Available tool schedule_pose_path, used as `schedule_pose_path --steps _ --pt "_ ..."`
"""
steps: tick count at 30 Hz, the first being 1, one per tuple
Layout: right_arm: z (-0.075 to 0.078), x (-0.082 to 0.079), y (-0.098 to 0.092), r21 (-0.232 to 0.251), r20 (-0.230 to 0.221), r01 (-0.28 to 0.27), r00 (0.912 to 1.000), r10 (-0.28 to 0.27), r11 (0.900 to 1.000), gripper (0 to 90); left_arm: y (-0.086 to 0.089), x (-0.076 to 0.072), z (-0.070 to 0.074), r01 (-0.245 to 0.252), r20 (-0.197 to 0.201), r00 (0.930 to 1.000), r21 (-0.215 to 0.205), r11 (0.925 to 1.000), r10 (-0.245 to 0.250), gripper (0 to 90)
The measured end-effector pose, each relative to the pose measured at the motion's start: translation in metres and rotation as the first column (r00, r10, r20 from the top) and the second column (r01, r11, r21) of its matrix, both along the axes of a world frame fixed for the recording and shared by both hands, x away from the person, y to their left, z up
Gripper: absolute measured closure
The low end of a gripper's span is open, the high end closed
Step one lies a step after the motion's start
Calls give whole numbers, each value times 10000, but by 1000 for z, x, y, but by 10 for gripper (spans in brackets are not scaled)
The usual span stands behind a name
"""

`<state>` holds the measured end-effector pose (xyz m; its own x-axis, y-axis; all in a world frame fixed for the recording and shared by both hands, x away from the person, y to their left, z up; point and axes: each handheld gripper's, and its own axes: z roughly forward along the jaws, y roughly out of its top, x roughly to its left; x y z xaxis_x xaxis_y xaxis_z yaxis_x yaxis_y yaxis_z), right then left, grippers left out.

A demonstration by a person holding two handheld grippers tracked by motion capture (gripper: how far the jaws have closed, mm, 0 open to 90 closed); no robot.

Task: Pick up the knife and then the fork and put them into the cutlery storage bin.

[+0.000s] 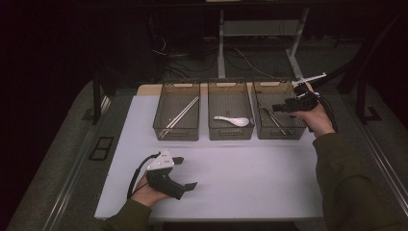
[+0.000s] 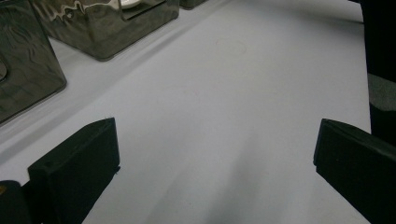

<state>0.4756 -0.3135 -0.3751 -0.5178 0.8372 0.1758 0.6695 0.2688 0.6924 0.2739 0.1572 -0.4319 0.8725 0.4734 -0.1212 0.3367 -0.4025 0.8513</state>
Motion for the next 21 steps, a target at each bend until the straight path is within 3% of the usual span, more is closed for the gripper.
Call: schedule_pose_path --steps 13,21 --pt "6 -21 15 98 790 -531 9955 521 9985 193 5 -1 0 -101 11 9999 -28 9999 101 0" --pt "11 -42 20 269 1356 -853 9875 809 9960 190 6 1 -2 -67 11 10000 -95 9999 67 0"
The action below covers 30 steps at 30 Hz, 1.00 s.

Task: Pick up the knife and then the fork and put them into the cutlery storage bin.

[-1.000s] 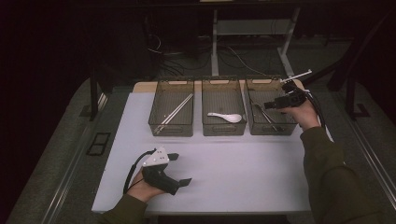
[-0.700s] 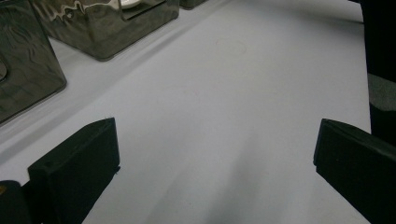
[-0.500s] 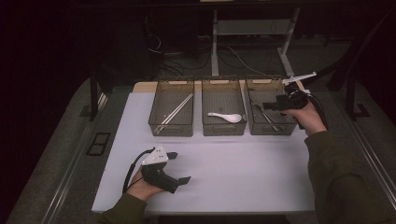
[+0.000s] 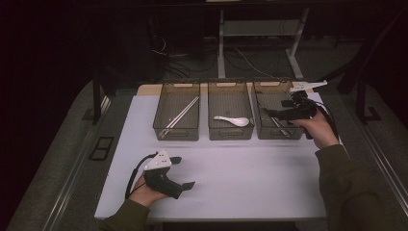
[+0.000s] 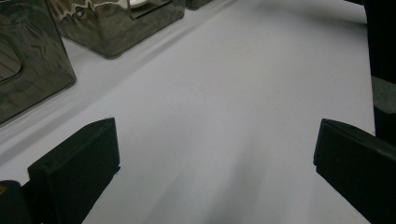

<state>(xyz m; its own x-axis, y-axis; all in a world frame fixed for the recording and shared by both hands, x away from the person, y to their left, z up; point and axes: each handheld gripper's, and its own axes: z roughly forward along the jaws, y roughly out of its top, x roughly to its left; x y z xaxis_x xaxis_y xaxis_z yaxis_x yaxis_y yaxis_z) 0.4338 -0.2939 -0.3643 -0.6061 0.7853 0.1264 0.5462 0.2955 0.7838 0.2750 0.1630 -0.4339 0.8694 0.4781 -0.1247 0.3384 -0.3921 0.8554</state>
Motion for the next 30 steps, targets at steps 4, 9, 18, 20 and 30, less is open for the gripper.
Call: schedule_pose_path --steps 4,9,18,20,30 --pt "2 -13 0 243 182 -132 9998 127 9996 181 1 1 0 25 54 10000 -15 10000 -25 0" --pt "0 -28 0 383 360 -296 9990 282 9988 179 0 0 0 39 32 10000 -33 10000 -39 0" --pt "-8 -52 5 409 604 -755 9955 730 9963 178 0 0 0 61 55 10000 -14 10000 -61 0" --pt "-10 -58 7 337 659 -864 9943 840 9957 178 0 0 0 57 51 10000 -21 10000 -57 0" --pt "-16 -82 8 543 887 -1089 9906 1039 9926 178 0 -1 1 40 81 10000 -52 10000 -40 0"
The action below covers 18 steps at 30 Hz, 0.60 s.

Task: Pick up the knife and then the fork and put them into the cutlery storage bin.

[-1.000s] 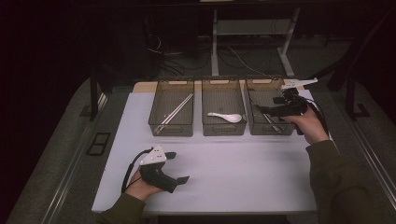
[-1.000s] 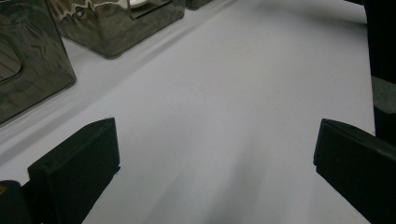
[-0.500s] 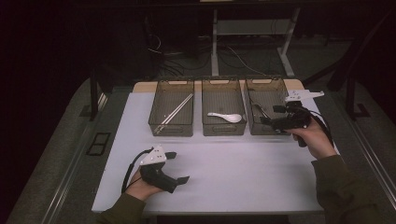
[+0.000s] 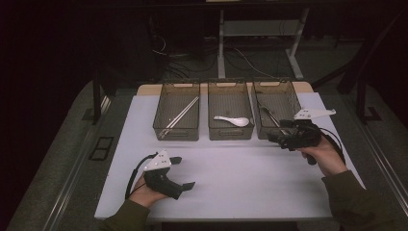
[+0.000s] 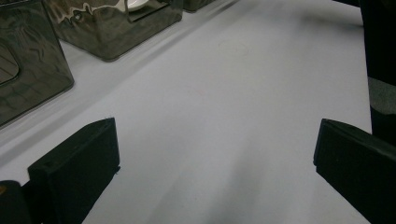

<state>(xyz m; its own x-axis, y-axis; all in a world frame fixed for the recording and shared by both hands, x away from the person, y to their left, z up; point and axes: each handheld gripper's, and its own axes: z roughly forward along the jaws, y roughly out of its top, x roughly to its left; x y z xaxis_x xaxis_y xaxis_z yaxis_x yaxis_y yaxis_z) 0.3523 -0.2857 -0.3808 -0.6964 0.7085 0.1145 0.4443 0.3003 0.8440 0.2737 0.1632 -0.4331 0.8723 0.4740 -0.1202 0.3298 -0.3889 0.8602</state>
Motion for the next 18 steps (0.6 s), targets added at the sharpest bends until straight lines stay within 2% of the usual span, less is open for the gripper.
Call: schedule_pose_path --steps 12,18 --pt "-15 -28 -8 205 16 -27 10000 27 9998 178 0 -1 1 -4 34 10000 -1 10000 4 0" --pt "-25 -40 -11 283 -125 47 9999 -43 9996 178 0 -1 1 0 38 10000 -6 10000 0 0"
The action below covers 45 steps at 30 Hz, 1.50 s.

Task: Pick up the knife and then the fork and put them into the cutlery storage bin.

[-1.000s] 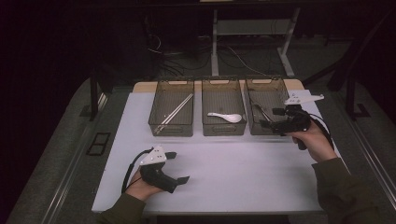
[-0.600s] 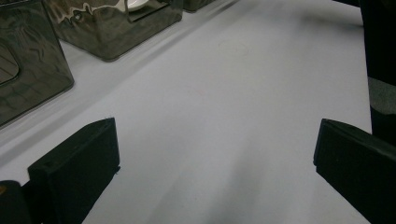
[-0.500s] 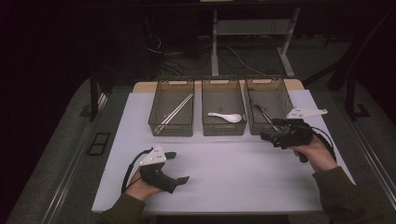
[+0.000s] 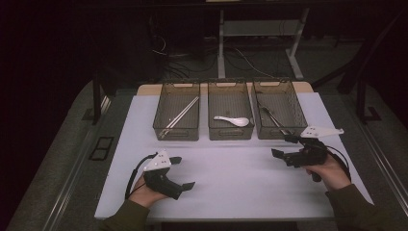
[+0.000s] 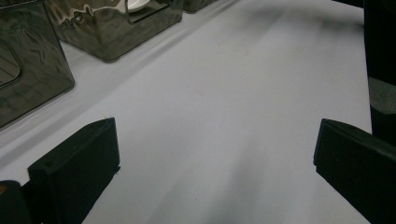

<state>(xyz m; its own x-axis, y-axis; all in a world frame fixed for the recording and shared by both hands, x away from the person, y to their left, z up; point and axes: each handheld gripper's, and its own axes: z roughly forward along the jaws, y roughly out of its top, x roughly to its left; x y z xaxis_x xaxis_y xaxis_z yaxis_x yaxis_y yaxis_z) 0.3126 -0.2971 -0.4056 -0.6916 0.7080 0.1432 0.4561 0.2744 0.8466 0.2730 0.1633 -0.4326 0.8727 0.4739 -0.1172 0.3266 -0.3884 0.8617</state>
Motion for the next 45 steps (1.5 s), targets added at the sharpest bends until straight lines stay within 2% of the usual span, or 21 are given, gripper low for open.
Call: schedule_pose_path --steps 7,21,30,37,45 --pt "-12 -12 0 -419 44 -187 9998 189 9989 178 0 0 0 15 18 10000 6 10000 -15 0" --pt "-26 -35 -2 -458 -55 -469 9989 467 9978 178 1 -1 1 32 46 10000 42 10000 -33 0" --pt "-32 -48 -7 -226 -13 -376 9993 375 9990 177 2 -1 1 -11 67 10000 27 10000 11 0" --pt "-34 -52 -7 -189 121 -482 9988 484 9987 178 2 -1 1 -40 62 10000 18 10000 40 0" --pt "-36 -52 -3 -239 1 -697 9976 697 9973 178 2 -1 1 -69 54 10000 37 10000 68 0"
